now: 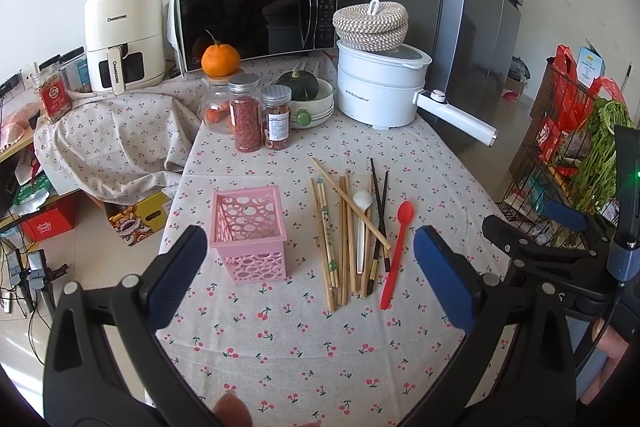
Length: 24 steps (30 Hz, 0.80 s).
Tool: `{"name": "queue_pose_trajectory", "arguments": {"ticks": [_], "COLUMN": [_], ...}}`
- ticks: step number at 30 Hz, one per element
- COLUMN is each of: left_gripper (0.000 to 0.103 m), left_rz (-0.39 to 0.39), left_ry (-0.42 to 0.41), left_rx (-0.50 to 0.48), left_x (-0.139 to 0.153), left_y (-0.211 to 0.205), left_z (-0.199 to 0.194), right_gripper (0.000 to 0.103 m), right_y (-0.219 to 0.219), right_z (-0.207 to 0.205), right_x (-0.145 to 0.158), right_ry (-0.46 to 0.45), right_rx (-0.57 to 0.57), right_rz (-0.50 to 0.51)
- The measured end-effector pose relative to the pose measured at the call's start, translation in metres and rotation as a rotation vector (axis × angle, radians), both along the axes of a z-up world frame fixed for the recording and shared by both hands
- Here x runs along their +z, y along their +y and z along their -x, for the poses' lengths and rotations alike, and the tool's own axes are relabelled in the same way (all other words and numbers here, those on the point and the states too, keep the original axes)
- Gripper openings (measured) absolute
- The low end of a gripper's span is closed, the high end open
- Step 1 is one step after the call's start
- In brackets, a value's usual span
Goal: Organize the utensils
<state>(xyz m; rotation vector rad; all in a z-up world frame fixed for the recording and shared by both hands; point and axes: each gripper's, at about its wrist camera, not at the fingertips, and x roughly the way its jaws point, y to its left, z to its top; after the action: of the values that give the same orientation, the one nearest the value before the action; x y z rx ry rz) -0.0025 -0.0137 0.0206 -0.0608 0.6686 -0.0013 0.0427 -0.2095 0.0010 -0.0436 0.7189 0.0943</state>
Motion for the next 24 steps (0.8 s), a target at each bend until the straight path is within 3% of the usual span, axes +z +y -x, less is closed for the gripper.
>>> {"name": "queue_pose_trajectory", "arguments": {"ticks": [5, 10, 18, 22, 24], "left_gripper": [0.103, 0.103, 0.102, 0.102, 0.100], "left_rz": [0.118, 0.057, -0.005, 0.015, 0.026], "left_ry": [-0.025, 0.043, 0.272, 0.403, 0.443], "left_rx": [0.008, -0.026, -0.062, -0.064, -0.047], "left_x": [0.002, 0.000, -0.017, -0.042, -0.055], "left_y": [0.014, -0.003, -0.038, -0.054, -0.057], "left_z": [-0.003, -0.025, -0.092, -0.136, -0.156], "right_gripper": [0.103, 0.103, 0.103, 0.100, 0.094], "right_y": [-0.008, -0.018, -0.041, -0.059, -0.063], "right_z": [-0.007, -0.023, -0.065, -0.082, -0.085], "right_x": [-0.001, -0.006, -0.032, -0.053, -0.060], "right_ry": [0.035, 0.102, 0.252, 0.355, 0.387], "right_rx": [-0.003, 0.016, -0.017, -0.027, -0.026], "right_rz": [-0.051, -0.082, -0.156, -0.210, -0.212]}}
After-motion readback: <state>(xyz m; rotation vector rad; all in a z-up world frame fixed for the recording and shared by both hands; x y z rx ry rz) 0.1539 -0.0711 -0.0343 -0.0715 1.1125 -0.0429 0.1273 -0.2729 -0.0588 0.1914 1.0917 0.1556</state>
